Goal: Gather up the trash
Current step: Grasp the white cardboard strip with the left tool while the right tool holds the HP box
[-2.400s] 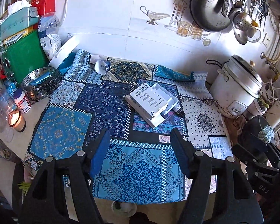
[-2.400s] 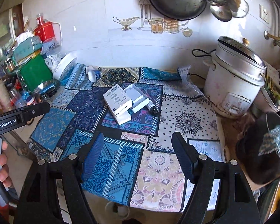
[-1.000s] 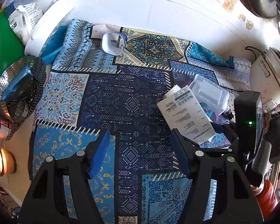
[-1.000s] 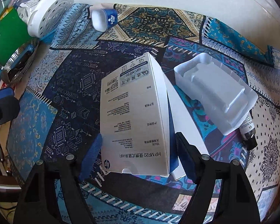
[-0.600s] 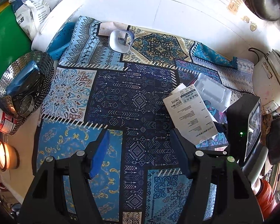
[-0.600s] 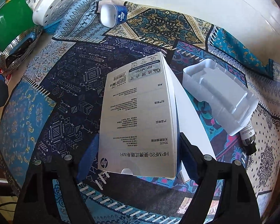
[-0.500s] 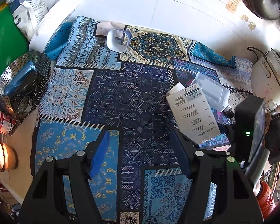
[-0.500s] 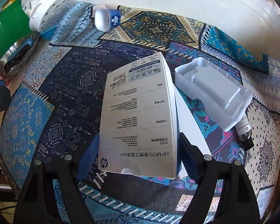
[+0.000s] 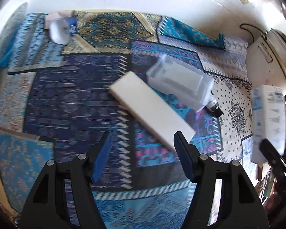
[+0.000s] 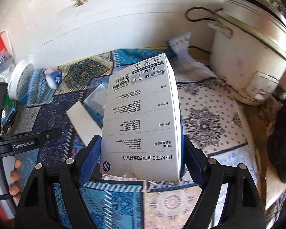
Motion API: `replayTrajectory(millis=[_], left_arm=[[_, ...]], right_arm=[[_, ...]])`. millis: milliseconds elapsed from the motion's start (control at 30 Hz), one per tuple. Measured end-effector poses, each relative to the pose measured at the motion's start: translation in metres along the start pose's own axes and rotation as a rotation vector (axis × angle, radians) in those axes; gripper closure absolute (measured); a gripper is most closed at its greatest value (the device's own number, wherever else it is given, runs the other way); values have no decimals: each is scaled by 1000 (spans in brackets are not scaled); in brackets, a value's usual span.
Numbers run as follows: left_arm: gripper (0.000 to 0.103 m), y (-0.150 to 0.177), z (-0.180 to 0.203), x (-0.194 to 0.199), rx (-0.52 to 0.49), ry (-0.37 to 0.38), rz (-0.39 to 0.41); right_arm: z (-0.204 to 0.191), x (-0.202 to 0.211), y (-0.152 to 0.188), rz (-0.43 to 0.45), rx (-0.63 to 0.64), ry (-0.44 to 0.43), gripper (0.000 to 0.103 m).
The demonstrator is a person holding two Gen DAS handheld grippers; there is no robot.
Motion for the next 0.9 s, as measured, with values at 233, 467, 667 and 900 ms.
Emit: replayTrajectory(millis=[233, 467, 667, 900], left_arm=[[33, 4, 43, -60, -19, -74, -60], [33, 3, 50, -69, -31, -239, 17], [29, 16, 25, -62, -15, -235, -17], [50, 34, -7, -45, 14, -165, -23]], right_arm=[[48, 17, 7, 11, -132, 55, 23], [60, 23, 13, -2, -179, 41, 23], [55, 25, 11, 18, -174, 19, 23], [37, 25, 4, 32, -145, -22, 23]])
Point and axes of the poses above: each gripper's, at about its wrist camera, not at the fingertips, and x roughly against the way its jaws point, z to its right, y to its underside, the point moved 6 cm from there along -x, roughly the way its jaws point, and after that the axes turned 9 degrees about y, right-handed, at the moved point
